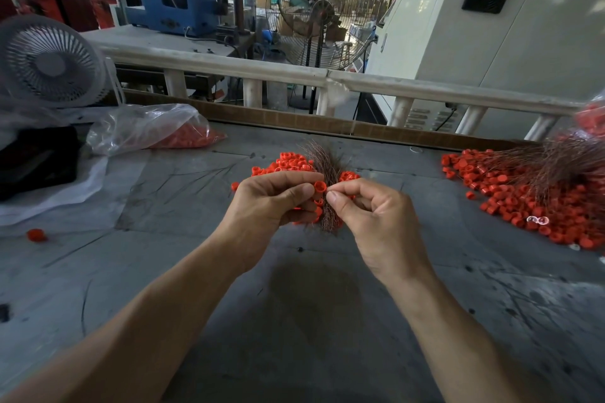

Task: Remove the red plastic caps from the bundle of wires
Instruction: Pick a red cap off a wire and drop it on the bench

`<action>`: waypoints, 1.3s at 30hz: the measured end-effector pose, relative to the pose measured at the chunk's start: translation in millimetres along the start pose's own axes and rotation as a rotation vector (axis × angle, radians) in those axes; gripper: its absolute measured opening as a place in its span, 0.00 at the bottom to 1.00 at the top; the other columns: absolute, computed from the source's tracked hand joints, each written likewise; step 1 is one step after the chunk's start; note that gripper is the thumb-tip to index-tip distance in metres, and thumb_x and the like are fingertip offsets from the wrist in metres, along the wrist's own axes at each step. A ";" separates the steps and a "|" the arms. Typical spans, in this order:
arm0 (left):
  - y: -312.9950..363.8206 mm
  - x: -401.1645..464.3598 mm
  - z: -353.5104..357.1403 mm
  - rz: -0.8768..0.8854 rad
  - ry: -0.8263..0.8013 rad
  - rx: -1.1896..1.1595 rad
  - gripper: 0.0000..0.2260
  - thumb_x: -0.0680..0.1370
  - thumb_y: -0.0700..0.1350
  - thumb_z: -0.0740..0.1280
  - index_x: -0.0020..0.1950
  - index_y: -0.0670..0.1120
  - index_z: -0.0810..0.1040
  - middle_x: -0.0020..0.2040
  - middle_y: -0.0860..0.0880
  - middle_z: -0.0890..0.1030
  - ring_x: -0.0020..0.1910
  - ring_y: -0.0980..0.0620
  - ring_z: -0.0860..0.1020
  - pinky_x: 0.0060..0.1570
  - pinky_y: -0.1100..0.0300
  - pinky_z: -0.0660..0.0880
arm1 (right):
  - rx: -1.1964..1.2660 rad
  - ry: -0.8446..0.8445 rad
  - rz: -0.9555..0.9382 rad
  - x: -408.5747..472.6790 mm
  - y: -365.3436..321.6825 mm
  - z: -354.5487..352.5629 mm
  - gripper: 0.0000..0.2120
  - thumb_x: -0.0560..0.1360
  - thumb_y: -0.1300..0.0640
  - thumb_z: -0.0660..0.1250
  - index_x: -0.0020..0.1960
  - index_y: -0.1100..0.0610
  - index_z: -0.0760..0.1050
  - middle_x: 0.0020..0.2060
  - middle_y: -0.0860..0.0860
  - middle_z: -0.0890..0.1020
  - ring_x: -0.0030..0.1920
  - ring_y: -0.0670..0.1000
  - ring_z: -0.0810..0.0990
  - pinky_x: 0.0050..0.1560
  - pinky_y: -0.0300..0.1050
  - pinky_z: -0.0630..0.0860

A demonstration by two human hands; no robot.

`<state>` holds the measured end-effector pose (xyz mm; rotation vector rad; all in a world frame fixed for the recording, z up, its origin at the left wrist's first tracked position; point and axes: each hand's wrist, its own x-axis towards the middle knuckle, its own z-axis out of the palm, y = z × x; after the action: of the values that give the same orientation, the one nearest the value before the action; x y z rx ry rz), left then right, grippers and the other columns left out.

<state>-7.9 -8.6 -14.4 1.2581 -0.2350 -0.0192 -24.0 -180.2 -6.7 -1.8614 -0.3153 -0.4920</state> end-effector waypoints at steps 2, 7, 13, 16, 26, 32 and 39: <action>0.4 -0.3 0.3 -0.009 0.004 -0.012 0.11 0.72 0.40 0.71 0.53 0.41 0.85 0.43 0.41 0.84 0.40 0.48 0.83 0.43 0.57 0.81 | 0.000 0.000 0.002 -0.5 0.5 0.3 0.07 0.76 0.58 0.75 0.44 0.47 0.86 0.38 0.41 0.87 0.39 0.39 0.85 0.39 0.26 0.75; 0.8 0.0 1.1 -0.027 0.012 -0.062 0.11 0.72 0.39 0.71 0.53 0.40 0.85 0.43 0.42 0.84 0.41 0.48 0.82 0.47 0.53 0.82 | 0.047 -0.013 0.010 -0.3 2.7 0.6 0.06 0.78 0.58 0.73 0.45 0.49 0.86 0.38 0.43 0.87 0.40 0.40 0.84 0.41 0.27 0.75; 2.8 -0.6 0.5 -0.067 -0.002 -0.091 0.13 0.72 0.38 0.70 0.55 0.40 0.85 0.45 0.41 0.85 0.42 0.47 0.82 0.48 0.54 0.83 | 0.050 -0.067 0.023 -0.5 6.0 -0.6 0.08 0.79 0.58 0.67 0.47 0.50 0.84 0.25 0.37 0.77 0.26 0.39 0.72 0.28 0.27 0.66; 4.0 -1.0 -0.9 -0.078 -0.011 -0.094 0.12 0.72 0.38 0.70 0.54 0.40 0.85 0.47 0.39 0.85 0.43 0.46 0.83 0.50 0.53 0.82 | 0.076 -0.106 0.038 0.1 7.6 -0.3 0.09 0.80 0.57 0.65 0.48 0.50 0.83 0.24 0.37 0.75 0.27 0.39 0.72 0.29 0.28 0.66; 5.5 -0.6 0.2 -0.044 -0.041 -0.102 0.12 0.75 0.39 0.69 0.56 0.36 0.82 0.46 0.38 0.82 0.40 0.48 0.81 0.44 0.55 0.81 | 0.230 -0.248 0.190 -0.7 8.1 0.8 0.10 0.84 0.57 0.61 0.62 0.51 0.77 0.32 0.46 0.84 0.29 0.41 0.79 0.27 0.34 0.71; 6.1 -1.3 -1.2 -0.058 -0.087 -0.132 0.12 0.76 0.39 0.69 0.56 0.36 0.80 0.52 0.37 0.84 0.39 0.50 0.82 0.40 0.56 0.82 | 0.242 -0.332 0.206 -0.8 10.0 2.4 0.08 0.84 0.54 0.63 0.62 0.49 0.77 0.34 0.55 0.85 0.26 0.51 0.76 0.25 0.38 0.70; 6.3 -0.1 -3.0 -0.089 -0.072 -0.211 0.10 0.73 0.40 0.70 0.53 0.37 0.80 0.47 0.37 0.85 0.41 0.47 0.85 0.44 0.56 0.82 | 0.127 -0.176 0.175 3.6 10.7 -4.7 0.11 0.80 0.48 0.64 0.55 0.48 0.83 0.44 0.45 0.88 0.40 0.39 0.84 0.31 0.28 0.72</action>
<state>-8.1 -3.8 -9.3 1.0576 -0.2328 -0.1624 -16.9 -188.2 -12.5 -1.7926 -0.2906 -0.1847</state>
